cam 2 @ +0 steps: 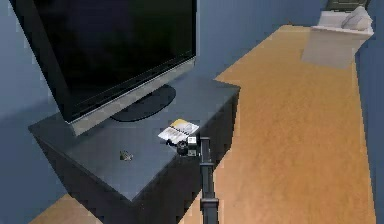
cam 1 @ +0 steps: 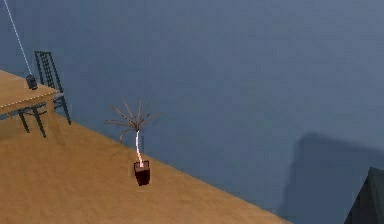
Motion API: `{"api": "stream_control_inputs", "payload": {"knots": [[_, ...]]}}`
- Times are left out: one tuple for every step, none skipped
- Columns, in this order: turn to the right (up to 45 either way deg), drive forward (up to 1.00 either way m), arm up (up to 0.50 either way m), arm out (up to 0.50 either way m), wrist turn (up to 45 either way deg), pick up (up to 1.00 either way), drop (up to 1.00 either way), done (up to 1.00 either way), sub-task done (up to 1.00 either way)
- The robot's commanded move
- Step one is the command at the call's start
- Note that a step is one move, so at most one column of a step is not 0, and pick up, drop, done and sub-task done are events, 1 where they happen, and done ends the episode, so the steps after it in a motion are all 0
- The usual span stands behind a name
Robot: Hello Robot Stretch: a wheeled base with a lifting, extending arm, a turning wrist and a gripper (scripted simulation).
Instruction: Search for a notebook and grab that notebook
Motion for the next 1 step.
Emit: {"api": "stream_control_inputs", "payload": {"knots": [[0.0,0.0,0.0,0.0,0.0,1.0,0.0,0.0,0.0]]}}
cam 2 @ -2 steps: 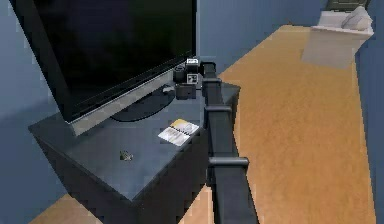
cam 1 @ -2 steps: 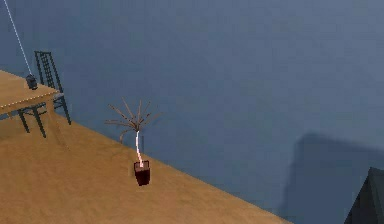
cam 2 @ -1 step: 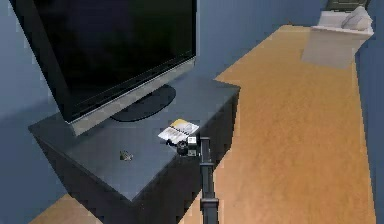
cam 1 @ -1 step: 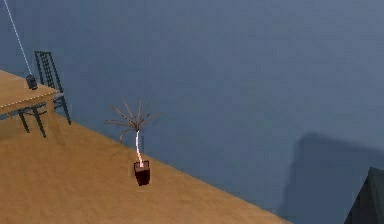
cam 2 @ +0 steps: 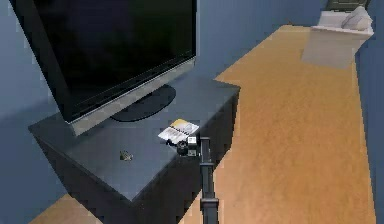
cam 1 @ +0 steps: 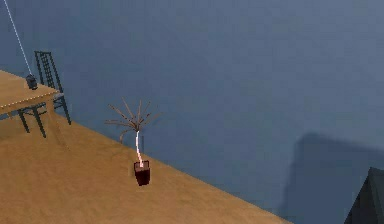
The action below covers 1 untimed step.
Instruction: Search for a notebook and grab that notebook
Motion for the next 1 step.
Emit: {"api": "stream_control_inputs", "payload": {"knots": [[0.0,0.0,0.1,0.0,0.0,0.0,0.0,0.0,0.0]]}}
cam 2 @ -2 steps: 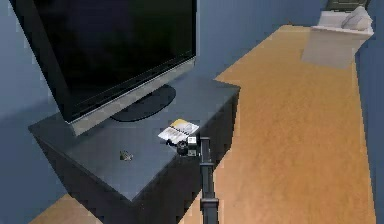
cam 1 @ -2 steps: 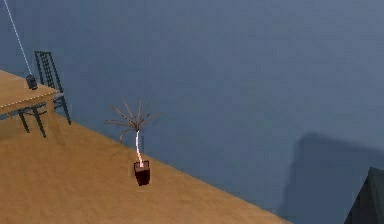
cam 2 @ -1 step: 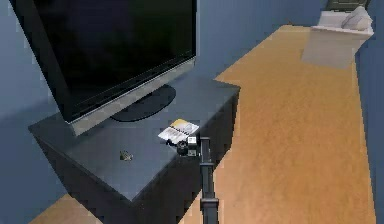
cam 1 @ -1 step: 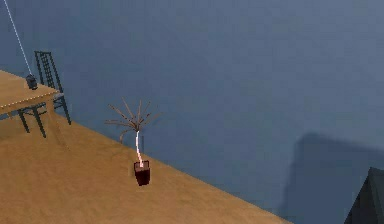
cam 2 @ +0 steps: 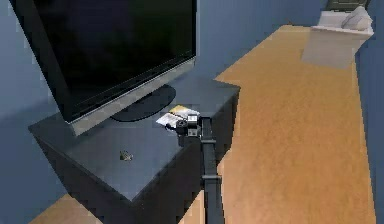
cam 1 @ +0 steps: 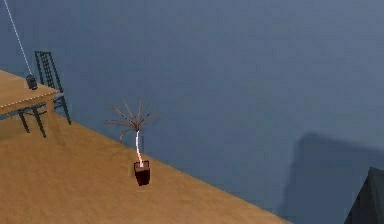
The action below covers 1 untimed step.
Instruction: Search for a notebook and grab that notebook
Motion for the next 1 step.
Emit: {"api": "stream_control_inputs", "payload": {"knots": [[0.0,0.0,0.0,0.0,0.0,0.0,0.0,1.0,0.0]]}}
